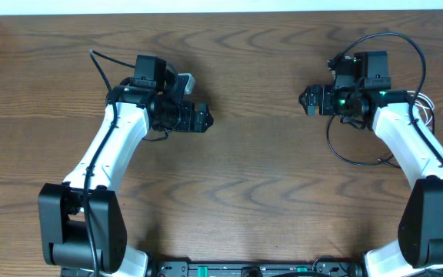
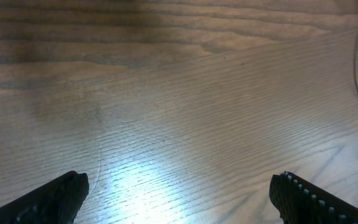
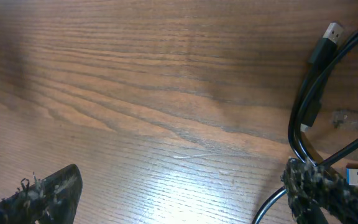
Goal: Untangle cables
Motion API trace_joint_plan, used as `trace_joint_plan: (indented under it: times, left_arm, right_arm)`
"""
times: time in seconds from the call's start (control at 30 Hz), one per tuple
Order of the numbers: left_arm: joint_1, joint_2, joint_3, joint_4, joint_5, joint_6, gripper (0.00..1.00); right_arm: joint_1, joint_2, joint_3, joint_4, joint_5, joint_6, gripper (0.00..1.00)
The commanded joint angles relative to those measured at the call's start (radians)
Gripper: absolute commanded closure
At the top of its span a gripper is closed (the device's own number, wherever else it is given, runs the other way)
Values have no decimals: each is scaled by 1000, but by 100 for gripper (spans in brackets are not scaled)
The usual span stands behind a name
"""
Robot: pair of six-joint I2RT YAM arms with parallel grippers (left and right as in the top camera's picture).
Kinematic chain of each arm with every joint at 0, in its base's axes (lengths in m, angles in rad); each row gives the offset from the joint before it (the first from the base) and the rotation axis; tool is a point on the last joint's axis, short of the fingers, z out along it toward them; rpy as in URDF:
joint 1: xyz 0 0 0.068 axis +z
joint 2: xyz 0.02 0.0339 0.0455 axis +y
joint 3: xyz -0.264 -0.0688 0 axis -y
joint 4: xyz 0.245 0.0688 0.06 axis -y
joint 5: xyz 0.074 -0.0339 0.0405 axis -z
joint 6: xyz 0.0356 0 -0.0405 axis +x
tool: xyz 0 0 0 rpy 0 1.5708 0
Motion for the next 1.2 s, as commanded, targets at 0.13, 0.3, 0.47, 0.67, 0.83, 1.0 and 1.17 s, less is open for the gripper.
trace_joint_plan:
  times: [0.13,0.3,0.47,0.67,0.83,1.0,1.17]
  left_arm:
    - [9,-37,-36,-8,-160,6,2]
    - [9,-156,-156,114,-185,6,2]
    - [9,-288,-331,348,-229,6,2]
    - [9,-422,-497,518,-318,6,2]
    - [10,-500,-574,605,-354,6,2]
    - [10,-549,-660,759,-365,6,2]
    - [10,-564,-760,916,-365,2,2]
  right_arm:
    - [4,0,6,-1,5,-13,1]
    - [4,0,6,-1,5,-13,1]
    - [4,0,6,-1,5,-13,1]
    - [4,0,6,-1,5,-13,1]
    - [4,0,6,-1,5,-13,1]
    - [4,0,6,-1,5,-13,1]
    - [4,0,6,-1,5,-13,1]
